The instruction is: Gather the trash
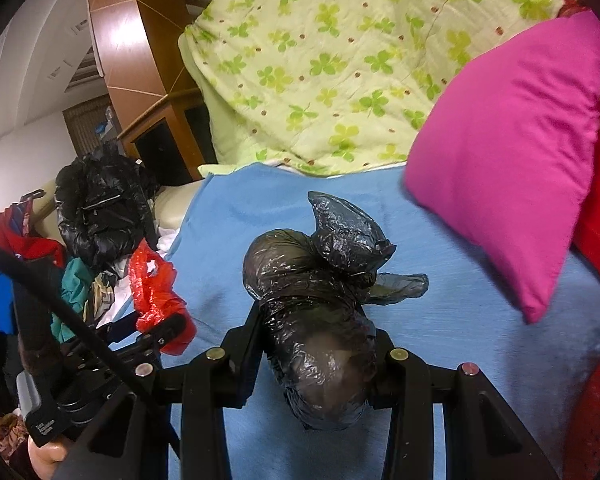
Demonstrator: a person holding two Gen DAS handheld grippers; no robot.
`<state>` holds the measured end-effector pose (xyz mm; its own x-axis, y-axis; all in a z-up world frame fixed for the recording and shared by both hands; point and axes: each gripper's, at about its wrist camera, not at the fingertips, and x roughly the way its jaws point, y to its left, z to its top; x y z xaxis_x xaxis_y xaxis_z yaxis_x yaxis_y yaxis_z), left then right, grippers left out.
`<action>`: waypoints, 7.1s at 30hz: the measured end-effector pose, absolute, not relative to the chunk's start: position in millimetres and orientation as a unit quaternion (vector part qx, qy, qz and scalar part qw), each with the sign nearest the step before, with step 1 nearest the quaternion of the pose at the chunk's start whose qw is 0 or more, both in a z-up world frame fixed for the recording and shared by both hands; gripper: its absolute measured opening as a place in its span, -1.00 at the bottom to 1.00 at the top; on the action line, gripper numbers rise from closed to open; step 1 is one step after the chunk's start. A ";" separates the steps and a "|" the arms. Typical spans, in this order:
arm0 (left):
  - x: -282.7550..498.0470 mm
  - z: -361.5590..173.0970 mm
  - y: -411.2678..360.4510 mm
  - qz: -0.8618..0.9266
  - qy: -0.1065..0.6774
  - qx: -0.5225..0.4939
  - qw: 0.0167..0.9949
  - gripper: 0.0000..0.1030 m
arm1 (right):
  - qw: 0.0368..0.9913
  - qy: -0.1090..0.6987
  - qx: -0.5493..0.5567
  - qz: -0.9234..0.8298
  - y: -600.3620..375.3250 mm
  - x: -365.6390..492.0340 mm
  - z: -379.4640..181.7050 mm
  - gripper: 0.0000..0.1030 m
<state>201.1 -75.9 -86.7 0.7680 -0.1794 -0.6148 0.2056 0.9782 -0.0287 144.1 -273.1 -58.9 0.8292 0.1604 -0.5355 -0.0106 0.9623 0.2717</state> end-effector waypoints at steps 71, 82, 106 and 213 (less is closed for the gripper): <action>23.5 -11.8 -245.8 -0.243 0.245 0.152 0.926 0.16 | 0.976 0.111 0.174 -0.073 -398.0 -59.0 8.4 -0.17; 11.6 2.2 -271.9 -0.263 0.221 0.173 0.923 0.16 | 0.970 0.095 0.203 -0.095 -423.5 -73.4 9.2 -0.17; -7.8 27.7 -326.2 -0.304 0.176 0.206 0.913 0.17 | 0.960 0.073 0.241 -0.125 -461.1 -100.5 8.0 -0.17; 5.8 38.7 -51.8 -0.076 0.227 0.072 0.968 0.99 | 0.973 0.187 0.097 -0.094 -229.3 -104.5 35.3 0.49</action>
<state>5.8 -51.8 38.7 0.8851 -0.1149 -0.4511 0.1806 0.9779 0.1052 -104.5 -229.3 35.3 0.9121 -0.1475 -0.3826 0.2201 0.9633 0.1533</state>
